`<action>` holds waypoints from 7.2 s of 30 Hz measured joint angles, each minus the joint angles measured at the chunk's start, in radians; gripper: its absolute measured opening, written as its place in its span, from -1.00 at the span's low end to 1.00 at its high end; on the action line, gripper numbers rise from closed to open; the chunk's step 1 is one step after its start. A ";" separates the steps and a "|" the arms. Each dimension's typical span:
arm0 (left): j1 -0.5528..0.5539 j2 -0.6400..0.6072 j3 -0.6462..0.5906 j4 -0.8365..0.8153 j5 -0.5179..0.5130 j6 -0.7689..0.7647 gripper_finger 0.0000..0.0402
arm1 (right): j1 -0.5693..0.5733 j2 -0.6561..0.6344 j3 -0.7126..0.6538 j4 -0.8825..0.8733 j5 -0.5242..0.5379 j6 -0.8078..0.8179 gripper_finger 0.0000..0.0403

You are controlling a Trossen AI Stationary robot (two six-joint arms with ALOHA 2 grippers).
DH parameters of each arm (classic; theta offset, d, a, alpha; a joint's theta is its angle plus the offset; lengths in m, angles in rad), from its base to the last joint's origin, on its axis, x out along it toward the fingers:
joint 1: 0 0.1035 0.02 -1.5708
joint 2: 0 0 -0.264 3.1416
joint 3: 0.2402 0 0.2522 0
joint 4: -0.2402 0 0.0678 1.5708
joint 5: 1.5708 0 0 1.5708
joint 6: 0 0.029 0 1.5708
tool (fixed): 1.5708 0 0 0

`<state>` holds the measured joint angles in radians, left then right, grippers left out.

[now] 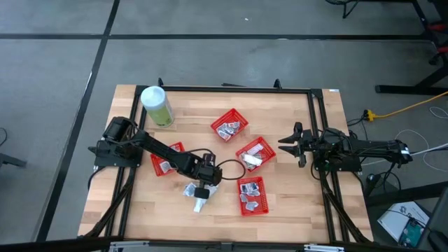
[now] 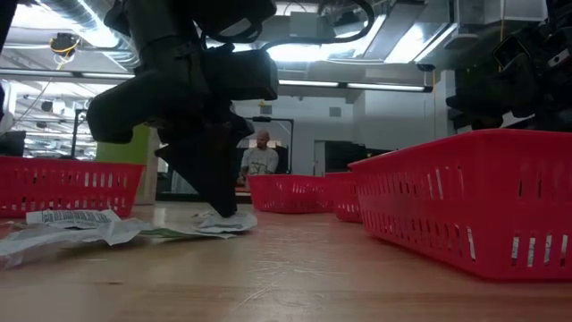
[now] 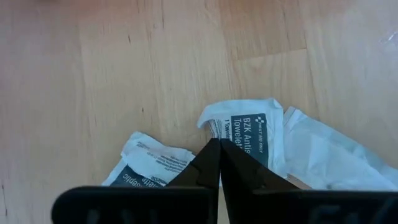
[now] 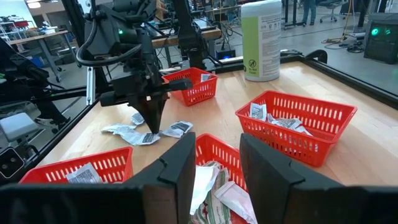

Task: Pick & Place First Aid Supplies
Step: Put the gray towelette pack into the red container, then remove the blue alcohol pad from the red container

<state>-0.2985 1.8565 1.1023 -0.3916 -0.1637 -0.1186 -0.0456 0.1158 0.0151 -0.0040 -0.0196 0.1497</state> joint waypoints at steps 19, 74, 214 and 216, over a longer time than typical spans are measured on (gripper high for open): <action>-0.003 -0.119 0.000 0.029 -0.089 0.036 -0.99 | 0.000 0.000 0.000 0.000 0.000 0.000 -0.37; -0.111 -0.520 -0.179 -0.802 -0.053 -0.470 -0.99 | 0.000 0.000 0.000 0.000 0.000 0.000 -0.37; 0.194 -0.530 -0.195 -0.577 0.054 0.358 -0.99 | 0.000 0.000 0.000 0.000 0.000 0.000 -0.37; 0.195 -0.530 -0.195 -0.596 0.054 0.333 -0.99 | 0.000 0.000 0.000 0.000 0.000 0.000 -0.37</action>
<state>-0.1040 1.3264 0.9070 -0.9873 -0.1097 0.2143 -0.0454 0.1158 0.0151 -0.0040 -0.0196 0.1497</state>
